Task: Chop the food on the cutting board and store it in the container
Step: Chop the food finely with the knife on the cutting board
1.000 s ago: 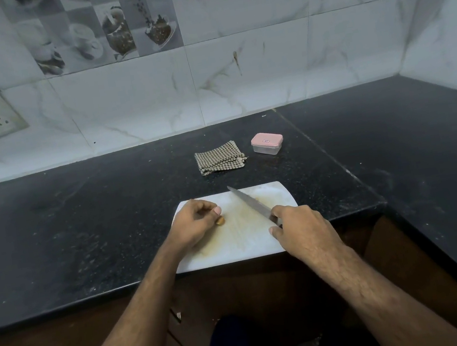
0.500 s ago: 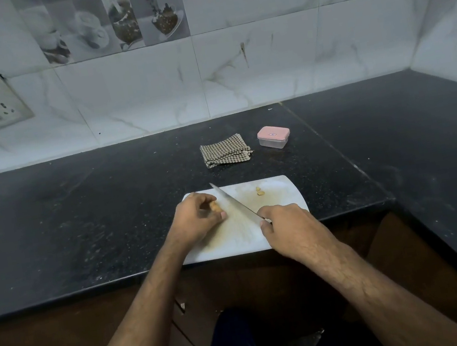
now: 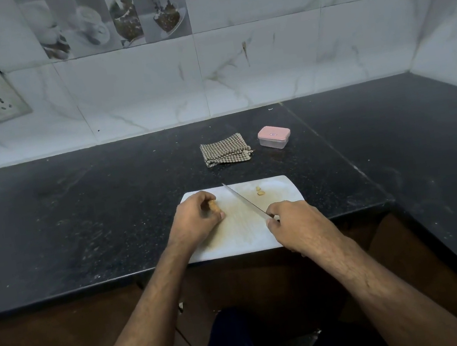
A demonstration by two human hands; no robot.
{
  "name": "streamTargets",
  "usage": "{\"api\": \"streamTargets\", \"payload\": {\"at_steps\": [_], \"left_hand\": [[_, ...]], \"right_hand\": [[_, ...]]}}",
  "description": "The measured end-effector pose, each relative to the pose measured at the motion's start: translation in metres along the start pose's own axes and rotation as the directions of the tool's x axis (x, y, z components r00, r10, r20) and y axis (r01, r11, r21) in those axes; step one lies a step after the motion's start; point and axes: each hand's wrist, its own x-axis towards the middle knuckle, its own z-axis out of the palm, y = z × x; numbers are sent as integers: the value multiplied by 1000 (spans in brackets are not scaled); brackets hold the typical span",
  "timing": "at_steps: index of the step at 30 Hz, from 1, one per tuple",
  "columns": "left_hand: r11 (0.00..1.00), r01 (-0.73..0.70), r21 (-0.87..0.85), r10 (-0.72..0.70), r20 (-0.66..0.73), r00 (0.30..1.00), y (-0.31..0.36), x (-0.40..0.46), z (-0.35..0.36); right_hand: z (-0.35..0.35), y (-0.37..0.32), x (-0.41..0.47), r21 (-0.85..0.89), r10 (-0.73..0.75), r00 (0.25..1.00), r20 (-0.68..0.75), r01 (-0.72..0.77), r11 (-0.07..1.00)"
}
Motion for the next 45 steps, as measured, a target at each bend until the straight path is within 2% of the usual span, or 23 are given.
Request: {"api": "streamTargets", "payload": {"at_steps": [3,8,12,23,28,33,39,45], "left_hand": [[1000,-17,2,17,-2,1000,7,0,3],[990,9,-142,-12,-23,1000,14,1,10],[984,12,-177,-13,-10,1000,17,3,15],[976,48,-213,-48,6,999,13,4,19],[953,74,-294,-83,-19,996,8,2,20],[950,76,-303,-94,-43,995,10,0,22],[952,137,-275,-164,-80,983,14,2,30],[960,123,-253,-163,-141,976,15,-2,38]], "right_hand": [[-5,8,0,-8,21,1000,-15,-21,1000],[-10,16,-2,-18,58,997,-41,-59,998],[-11,21,-2,-19,81,995,-62,-83,996],[-4,16,-5,-21,28,999,-41,-29,999],[10,18,-2,-32,1,993,-116,-5,999],[16,23,0,4,47,982,-185,-47,999],[20,25,-10,50,45,988,-146,-38,998],[23,33,-10,13,60,976,-208,-58,998]]}}
